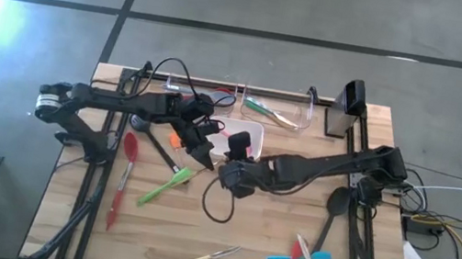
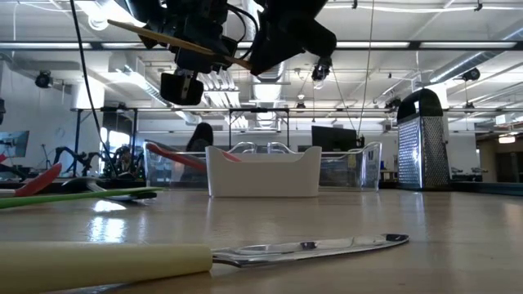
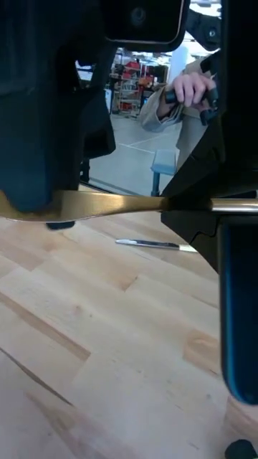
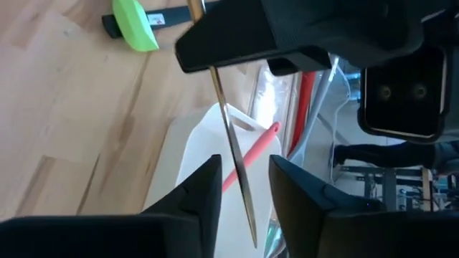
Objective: Pick & Place Kitchen Items
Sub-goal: Put the gold table knife into the right transparent bin
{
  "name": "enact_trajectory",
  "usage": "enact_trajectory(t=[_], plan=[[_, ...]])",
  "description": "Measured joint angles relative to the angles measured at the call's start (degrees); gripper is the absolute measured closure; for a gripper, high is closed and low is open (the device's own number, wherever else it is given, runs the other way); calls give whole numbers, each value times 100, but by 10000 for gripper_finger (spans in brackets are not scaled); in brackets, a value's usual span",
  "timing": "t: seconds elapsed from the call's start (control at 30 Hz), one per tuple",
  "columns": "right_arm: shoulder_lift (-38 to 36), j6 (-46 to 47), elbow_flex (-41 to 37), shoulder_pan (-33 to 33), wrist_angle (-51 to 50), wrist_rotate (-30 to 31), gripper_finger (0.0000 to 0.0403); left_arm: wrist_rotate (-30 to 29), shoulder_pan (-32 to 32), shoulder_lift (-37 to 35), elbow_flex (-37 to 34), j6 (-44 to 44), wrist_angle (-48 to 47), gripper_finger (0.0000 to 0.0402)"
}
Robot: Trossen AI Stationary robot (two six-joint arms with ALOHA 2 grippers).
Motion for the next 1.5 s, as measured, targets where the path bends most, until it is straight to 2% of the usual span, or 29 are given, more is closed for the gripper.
enact_trajectory(t=[0.27,0.37,0.47,0.6,0.93,1.1,1.33,1.5], plan=[[4,29,-40,-76,28,-342,343,1,0,-1,0,-38,21,383],[4,85,-40,-115,43,-473,379,-6,-4,-1,0,-60,26,383],[4,137,-40,-131,10,-555,392,13,-4,-1,0,-81,26,383],[4,150,-40,-142,-7,-571,394,7,-4,-1,0,-79,37,378],[7,272,-42,-157,-111,-593,396,-8,4,-5,19,220,239,266],[7,747,-40,-226,-971,-580,396,166,110,-5,114,514,234,231],[-205,1594,-92,-234,-2236,-598,396,296,656,-16,181,1099,-24,220],[-666,1975,-436,-267,-2517,-646,396,169,1135,-18,175,1610,-414,220]])
